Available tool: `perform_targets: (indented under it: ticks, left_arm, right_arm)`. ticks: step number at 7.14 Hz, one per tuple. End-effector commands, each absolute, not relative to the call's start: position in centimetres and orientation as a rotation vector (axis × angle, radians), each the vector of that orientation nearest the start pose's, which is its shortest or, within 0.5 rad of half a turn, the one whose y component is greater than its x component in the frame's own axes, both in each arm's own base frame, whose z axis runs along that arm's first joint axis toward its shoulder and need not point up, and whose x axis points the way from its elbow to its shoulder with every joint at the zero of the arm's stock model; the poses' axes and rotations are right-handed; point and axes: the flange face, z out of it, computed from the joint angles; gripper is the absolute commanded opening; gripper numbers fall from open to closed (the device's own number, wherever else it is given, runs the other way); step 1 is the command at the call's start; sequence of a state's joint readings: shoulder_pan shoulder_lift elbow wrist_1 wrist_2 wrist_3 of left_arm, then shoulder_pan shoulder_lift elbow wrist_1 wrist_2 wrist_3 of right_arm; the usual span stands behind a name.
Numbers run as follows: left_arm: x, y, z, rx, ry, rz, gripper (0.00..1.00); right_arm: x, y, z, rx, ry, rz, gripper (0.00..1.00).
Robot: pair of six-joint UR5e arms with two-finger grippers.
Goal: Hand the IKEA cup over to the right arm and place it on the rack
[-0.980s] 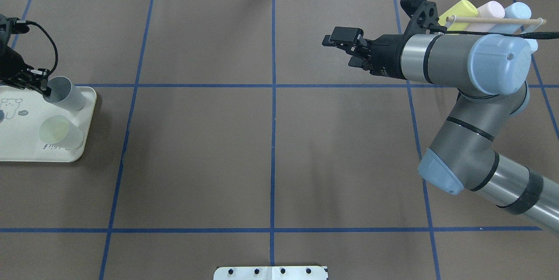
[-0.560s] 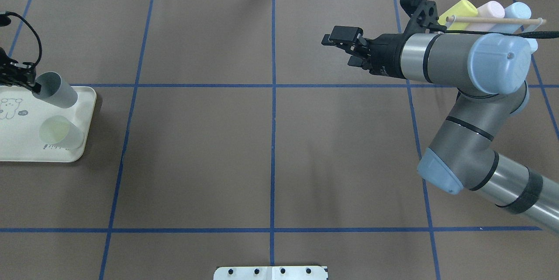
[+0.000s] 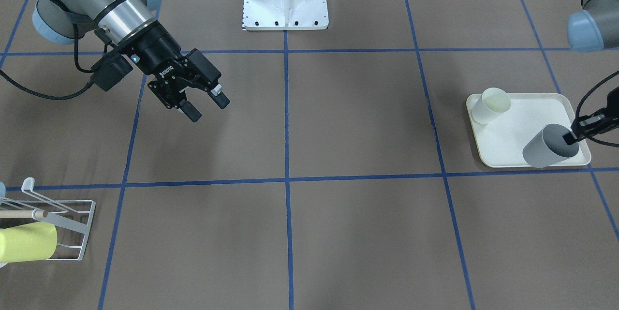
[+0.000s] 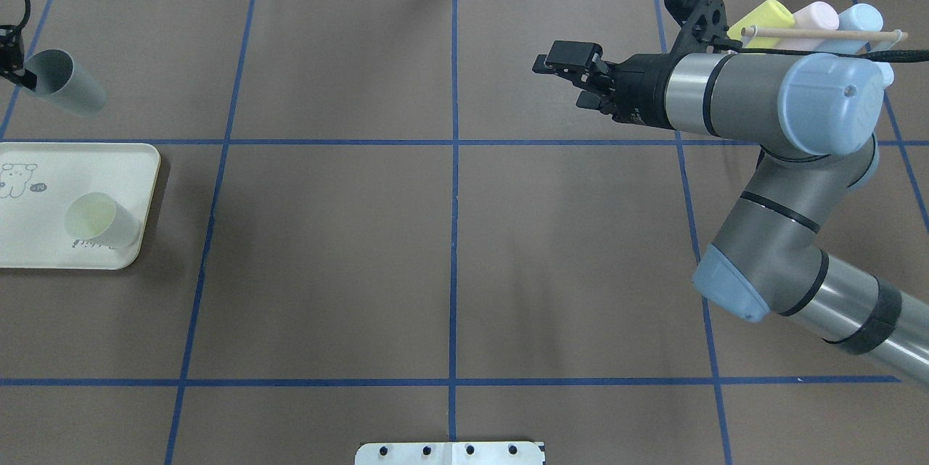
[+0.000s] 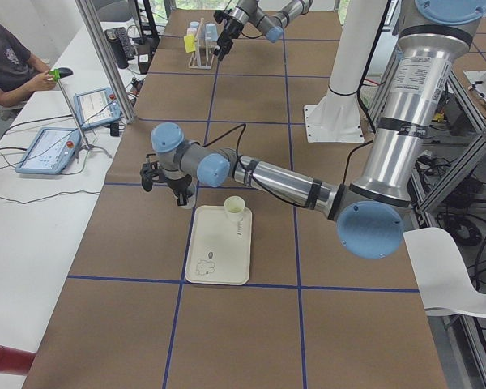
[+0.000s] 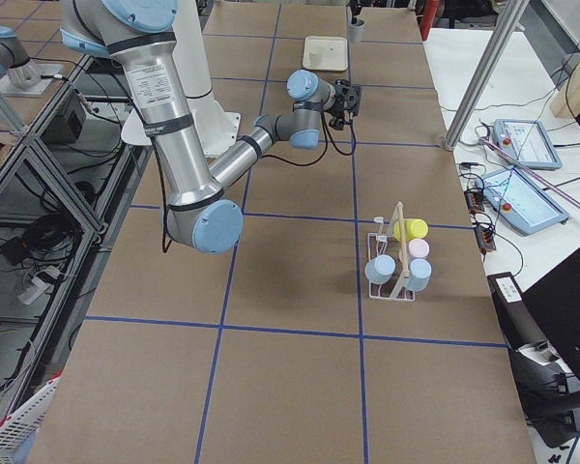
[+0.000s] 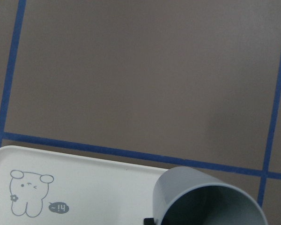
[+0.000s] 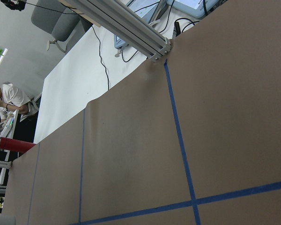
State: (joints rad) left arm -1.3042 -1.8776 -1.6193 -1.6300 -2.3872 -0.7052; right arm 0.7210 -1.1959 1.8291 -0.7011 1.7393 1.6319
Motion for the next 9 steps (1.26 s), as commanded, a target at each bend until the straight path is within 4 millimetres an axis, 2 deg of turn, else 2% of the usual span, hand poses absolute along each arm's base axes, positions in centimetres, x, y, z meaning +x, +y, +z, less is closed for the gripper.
perform_targets:
  ticks: [1,2,4,7,9]
  left_arm:
    - [11.4,-62.5,38.8,-0.045,0.951,-0.401,0.0]
    - [13.8,-61.8,36.9,-0.037,1.014,-0.449,0.0]
    - [18.6,-60.3,34.4,-0.036,1.19,-0.605,0.0]
    - [26.5,-56.2,30.4,-0.056,1.476,-0.869,0.0]
    - [29.7,-53.5,28.4,-0.11,1.727,-1.029,0.0]
  right_arm:
    - [-35.5,-46.7,23.0,0.337,-1.496,0.526,1.0]
    - [-35.5,-46.7,22.8,0.33,-1.504,0.534,1.0]
    - [-35.3,-46.5,21.6,0.292,-1.549,0.573,1.0]
    - [-34.5,-45.8,20.8,0.207,-1.68,0.644,1.0]
    - [-33.8,-45.2,20.2,0.145,-1.782,0.683,1.0]
